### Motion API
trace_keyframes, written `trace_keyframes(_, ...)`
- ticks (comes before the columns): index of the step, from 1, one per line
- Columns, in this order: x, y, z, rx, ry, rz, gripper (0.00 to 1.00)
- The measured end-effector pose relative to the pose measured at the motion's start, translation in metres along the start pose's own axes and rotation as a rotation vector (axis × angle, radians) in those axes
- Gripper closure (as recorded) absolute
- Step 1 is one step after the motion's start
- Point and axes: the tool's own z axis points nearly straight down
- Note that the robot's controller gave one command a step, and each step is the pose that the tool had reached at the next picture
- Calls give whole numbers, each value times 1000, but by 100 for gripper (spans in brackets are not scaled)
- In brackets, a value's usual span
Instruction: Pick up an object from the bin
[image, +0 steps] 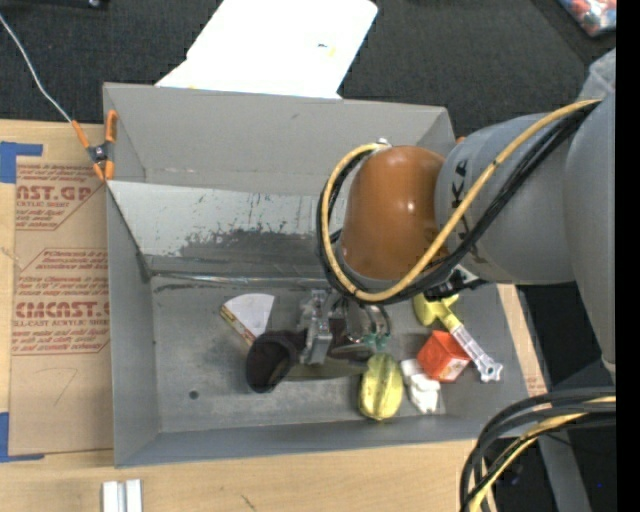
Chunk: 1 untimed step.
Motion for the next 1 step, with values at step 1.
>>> trace_keyframes(1, 14, 19, -86, -5, -13, 5, 100)
